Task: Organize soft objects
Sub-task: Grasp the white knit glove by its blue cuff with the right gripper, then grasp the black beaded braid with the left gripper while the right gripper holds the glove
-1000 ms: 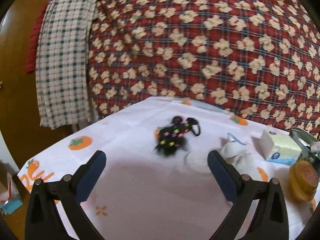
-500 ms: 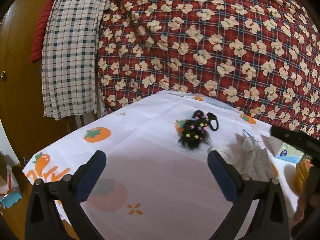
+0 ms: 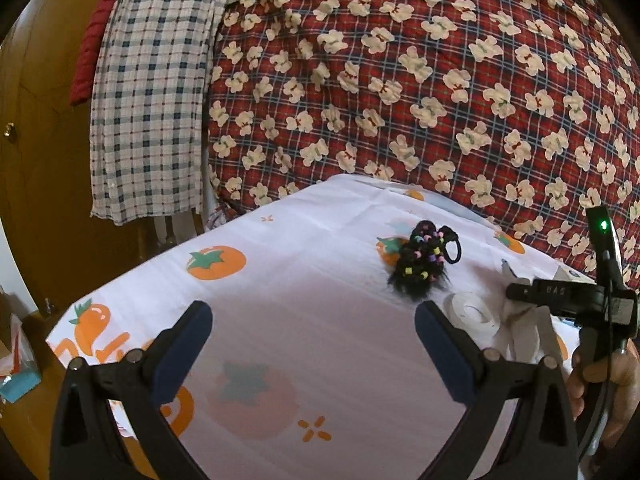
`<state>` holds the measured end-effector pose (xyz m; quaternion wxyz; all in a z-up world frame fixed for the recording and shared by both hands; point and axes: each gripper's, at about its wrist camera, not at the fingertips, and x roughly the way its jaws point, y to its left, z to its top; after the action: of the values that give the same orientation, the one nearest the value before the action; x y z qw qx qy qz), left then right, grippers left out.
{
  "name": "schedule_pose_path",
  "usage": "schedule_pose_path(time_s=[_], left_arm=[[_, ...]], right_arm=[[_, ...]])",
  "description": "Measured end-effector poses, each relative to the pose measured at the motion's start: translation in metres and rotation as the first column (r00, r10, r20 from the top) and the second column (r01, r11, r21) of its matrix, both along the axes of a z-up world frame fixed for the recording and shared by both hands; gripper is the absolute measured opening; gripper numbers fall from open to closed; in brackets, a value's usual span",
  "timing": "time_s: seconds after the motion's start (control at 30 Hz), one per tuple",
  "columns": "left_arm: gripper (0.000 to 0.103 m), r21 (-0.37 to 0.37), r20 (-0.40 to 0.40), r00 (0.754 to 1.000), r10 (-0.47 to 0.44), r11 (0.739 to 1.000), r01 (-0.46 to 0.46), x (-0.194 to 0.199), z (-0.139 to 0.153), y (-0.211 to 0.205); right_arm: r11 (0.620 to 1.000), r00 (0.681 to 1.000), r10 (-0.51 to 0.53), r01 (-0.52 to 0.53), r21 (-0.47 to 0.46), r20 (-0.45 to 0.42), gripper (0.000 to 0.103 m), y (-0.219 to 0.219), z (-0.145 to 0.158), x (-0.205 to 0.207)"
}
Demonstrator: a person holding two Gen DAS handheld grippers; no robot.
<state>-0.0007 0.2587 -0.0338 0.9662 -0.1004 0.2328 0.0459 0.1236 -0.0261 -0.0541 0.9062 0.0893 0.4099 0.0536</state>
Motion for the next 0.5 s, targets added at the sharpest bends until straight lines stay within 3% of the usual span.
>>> schedule_pose_path(time_s=[0.03,0.1,0.2,0.27,0.4,0.5], left_arm=[[0.102,0.0,-0.002,1.0,-0.004,1.0,0.004,0.001,0.0,-0.001],[0.102,0.006,-0.006,1.0,-0.017,1.0,0.017,0.004,0.002,-0.004],[0.102,0.018,-0.006,0.998,-0.063,0.998,0.063,0.012,0.009,-0.012],[0.102,0.027,-0.014,0.994,-0.111,0.993,0.111,0.02,0.015,-0.019],[0.102,0.073,-0.036,0.977,-0.21,0.974,0.213,0.04,0.026,-0.04],[0.102,0.112,-0.066,0.966,-0.252,0.96,0.258,0.06,0.031,-0.057]], right_arm=[[1.0,1.0,0.024,-0.023,0.017,-0.008,0.024,-0.004,0.0,0.001],[0.996,0.999,0.034,-0.032,0.084,-0.022,0.016,-0.012,0.0,0.001],[0.98,0.999,0.049,-0.05,0.191,0.007,0.013,-0.021,0.006,-0.004],[0.971,0.995,0.058,-0.074,0.225,0.078,0.013,-0.024,0.019,-0.014],[0.978,0.967,0.07,-0.116,0.176,0.243,0.013,-0.019,0.049,-0.037],[0.982,0.956,0.074,-0.119,0.145,0.284,0.013,-0.015,0.058,-0.044]])
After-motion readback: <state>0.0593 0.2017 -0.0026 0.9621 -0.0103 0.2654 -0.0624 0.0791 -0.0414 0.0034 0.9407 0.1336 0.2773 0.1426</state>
